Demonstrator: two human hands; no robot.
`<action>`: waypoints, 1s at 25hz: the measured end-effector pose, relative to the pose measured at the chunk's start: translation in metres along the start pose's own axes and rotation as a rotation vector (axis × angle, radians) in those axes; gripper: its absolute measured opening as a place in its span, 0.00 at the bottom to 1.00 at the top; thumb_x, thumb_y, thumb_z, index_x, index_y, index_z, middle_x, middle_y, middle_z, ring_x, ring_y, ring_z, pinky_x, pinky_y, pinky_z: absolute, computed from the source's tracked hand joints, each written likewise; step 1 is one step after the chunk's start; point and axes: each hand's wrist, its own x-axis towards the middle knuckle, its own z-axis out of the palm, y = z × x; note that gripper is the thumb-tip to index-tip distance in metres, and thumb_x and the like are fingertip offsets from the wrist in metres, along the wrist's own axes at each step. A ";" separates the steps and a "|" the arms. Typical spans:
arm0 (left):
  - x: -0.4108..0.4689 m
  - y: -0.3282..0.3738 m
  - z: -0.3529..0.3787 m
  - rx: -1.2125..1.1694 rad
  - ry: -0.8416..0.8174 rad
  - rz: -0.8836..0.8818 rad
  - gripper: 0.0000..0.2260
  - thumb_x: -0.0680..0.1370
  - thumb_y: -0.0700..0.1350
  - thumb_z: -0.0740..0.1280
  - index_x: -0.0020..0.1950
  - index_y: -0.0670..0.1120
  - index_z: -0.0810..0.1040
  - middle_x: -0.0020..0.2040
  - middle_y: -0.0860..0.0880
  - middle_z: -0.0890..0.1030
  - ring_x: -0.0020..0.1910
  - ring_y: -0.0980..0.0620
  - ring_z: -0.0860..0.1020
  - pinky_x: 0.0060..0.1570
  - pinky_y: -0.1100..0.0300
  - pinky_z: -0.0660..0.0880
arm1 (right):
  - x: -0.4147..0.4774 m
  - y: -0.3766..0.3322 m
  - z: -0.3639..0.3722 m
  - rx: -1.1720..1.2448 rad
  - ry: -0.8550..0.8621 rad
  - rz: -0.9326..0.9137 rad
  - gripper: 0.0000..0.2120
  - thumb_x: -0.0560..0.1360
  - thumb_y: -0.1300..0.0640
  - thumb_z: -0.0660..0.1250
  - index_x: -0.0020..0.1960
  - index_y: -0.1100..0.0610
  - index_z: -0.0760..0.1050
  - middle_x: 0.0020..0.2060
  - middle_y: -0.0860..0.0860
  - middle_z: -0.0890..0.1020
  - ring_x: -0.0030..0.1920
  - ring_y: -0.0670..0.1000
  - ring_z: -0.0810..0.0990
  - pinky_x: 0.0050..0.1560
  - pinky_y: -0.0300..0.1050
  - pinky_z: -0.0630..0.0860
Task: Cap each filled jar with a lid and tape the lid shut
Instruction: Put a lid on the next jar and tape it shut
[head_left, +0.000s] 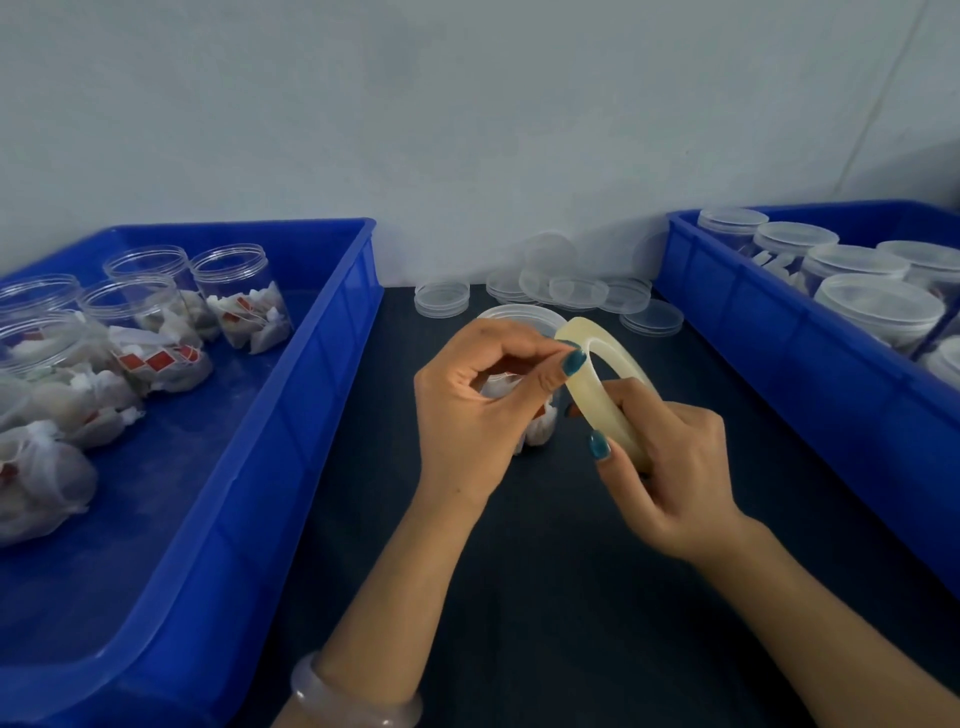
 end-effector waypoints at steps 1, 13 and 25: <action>0.000 0.000 0.000 0.001 0.010 -0.007 0.05 0.73 0.47 0.73 0.46 0.47 0.82 0.43 0.52 0.82 0.45 0.52 0.82 0.46 0.63 0.78 | 0.000 0.000 0.000 -0.008 0.001 -0.002 0.26 0.81 0.42 0.52 0.48 0.61 0.78 0.25 0.47 0.71 0.23 0.46 0.67 0.23 0.48 0.66; -0.006 0.001 0.011 0.109 -0.159 -0.026 0.10 0.78 0.51 0.67 0.47 0.45 0.78 0.43 0.55 0.79 0.42 0.50 0.79 0.41 0.57 0.78 | 0.009 0.007 -0.014 -0.473 0.037 0.053 0.12 0.78 0.50 0.59 0.50 0.59 0.71 0.28 0.43 0.65 0.25 0.46 0.63 0.29 0.38 0.58; -0.003 -0.004 -0.002 0.329 -0.024 0.165 0.11 0.75 0.42 0.74 0.55 0.40 0.83 0.46 0.50 0.84 0.45 0.56 0.82 0.47 0.64 0.78 | 0.006 0.005 -0.010 -0.389 -0.094 0.042 0.15 0.78 0.46 0.58 0.52 0.57 0.75 0.28 0.41 0.66 0.24 0.47 0.67 0.28 0.41 0.66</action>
